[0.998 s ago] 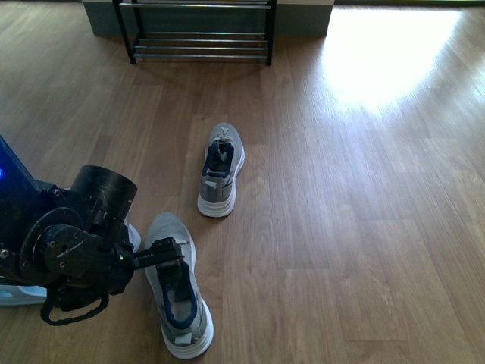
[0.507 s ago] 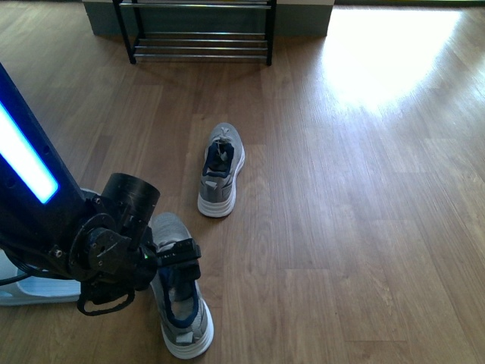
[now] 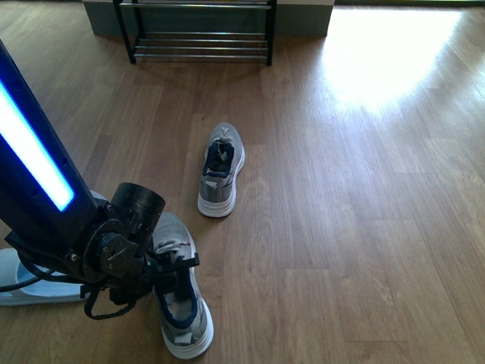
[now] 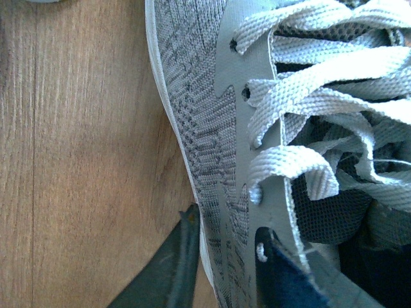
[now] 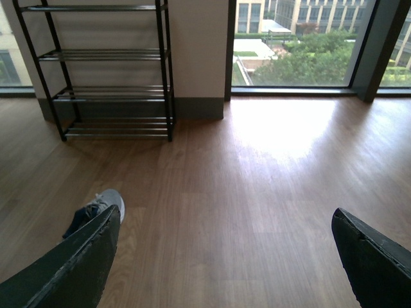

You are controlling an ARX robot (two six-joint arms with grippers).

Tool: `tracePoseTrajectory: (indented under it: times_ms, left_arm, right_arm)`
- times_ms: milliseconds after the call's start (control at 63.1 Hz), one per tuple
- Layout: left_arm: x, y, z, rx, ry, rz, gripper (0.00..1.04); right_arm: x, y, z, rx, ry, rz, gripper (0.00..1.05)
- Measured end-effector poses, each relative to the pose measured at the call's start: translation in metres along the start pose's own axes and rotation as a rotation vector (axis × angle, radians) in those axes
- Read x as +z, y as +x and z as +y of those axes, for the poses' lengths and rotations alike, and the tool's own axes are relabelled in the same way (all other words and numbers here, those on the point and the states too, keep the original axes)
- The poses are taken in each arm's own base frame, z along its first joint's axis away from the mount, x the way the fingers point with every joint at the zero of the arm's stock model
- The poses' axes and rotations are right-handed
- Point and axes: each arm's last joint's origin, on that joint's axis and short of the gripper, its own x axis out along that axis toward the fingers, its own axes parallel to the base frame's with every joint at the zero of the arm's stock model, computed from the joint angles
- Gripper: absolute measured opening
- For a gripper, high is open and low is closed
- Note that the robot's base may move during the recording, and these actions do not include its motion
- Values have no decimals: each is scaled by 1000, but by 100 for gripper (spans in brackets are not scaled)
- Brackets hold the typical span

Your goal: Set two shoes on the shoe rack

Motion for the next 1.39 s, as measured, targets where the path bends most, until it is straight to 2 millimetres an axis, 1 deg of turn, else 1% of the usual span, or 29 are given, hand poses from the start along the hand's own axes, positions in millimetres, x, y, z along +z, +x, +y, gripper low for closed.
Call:
tracePoseTrajectory:
  times_ms: [32, 127, 253, 317, 380, 444, 491, 539, 554, 618, 697, 713, 745, 760, 824, 887, 919, 966, 1014, 1045, 1077, 1204, 1283, 1331, 1394]
  left_arm:
    - [0, 0, 0, 2, 0, -1, 17]
    - [0, 0, 0, 8, 0, -5, 1]
    - [-1, 0, 0, 10, 3, -11, 1]
    - [-2, -4, 1, 33, 4, -30, 1]
    - [-3, -13, 3, 60, 16, -68, 1]
    - [-1, -31, 5, 80, 33, -117, 1]
    - [4, -54, 6, 85, 36, -181, 1]
    - [13, -82, 7, 95, 42, -262, 1]
    - [18, -97, 8, 95, 36, -302, 1]
    - [25, -140, 11, 106, 35, -411, 1]
    - [24, -177, 17, 141, 24, -503, 1]
    - [22, -186, 19, 156, 20, -529, 1]
    - [19, -196, 22, 173, 14, -553, 1]
    - [15, -210, 27, 197, 1, -586, 1]
    - [2, -235, 38, 247, -28, -641, 1]
    - [-13, -257, 49, 293, -55, -680, 1]
    - [-19, -263, 52, 309, -61, -692, 1]
    - [-34, -278, 58, 344, -68, -719, 1]
    - [-47, -289, 61, 365, -63, -739, 1]
    - [-58, -299, 63, 381, -57, -762, 1]
    - [-64, -305, 63, 386, -53, -775, 1]
    - [-95, -338, 59, 392, -23, -867, 1]
    - [-119, -357, 57, 398, -20, -924, 1]
    - [-130, -362, 59, 398, -6, -930, 1]
    - [-133, -363, 60, 398, -19, -934, 1]
  right_arm:
    - [0, 0, 0, 0, 0, 0, 96]
    - [0, 0, 0, 0, 0, 0, 96]
    - [0, 0, 0, 0, 0, 0, 96]
    - [0, 0, 0, 0, 0, 0, 96]
    - [0, 0, 0, 0, 0, 0, 96]
    - [0, 0, 0, 0, 0, 0, 96]
    - [0, 0, 0, 0, 0, 0, 96]
    - [0, 0, 0, 0, 0, 0, 96]
    - [0, 0, 0, 0, 0, 0, 96]
    - [0, 0, 0, 0, 0, 0, 96]
    - [0, 0, 0, 0, 0, 0, 96]
    - [0, 0, 0, 0, 0, 0, 96]
    - [0, 0, 0, 0, 0, 0, 96]
    - [0, 0, 0, 0, 0, 0, 96]
    - [0, 0, 0, 0, 0, 0, 96]
    - [0, 0, 0, 0, 0, 0, 96]
    - [0, 0, 0, 0, 0, 0, 96]
    - [0, 0, 0, 0, 0, 0, 96]
    - [0, 0, 0, 0, 0, 0, 96]
    - [0, 0, 0, 0, 0, 0, 96]
    - [0, 0, 0, 0, 0, 0, 96]
    - [0, 0, 0, 0, 0, 0, 96]
    - [0, 0, 0, 0, 0, 0, 96]
    - [0, 0, 0, 0, 0, 0, 96]
    - [0, 0, 0, 0, 0, 0, 96]
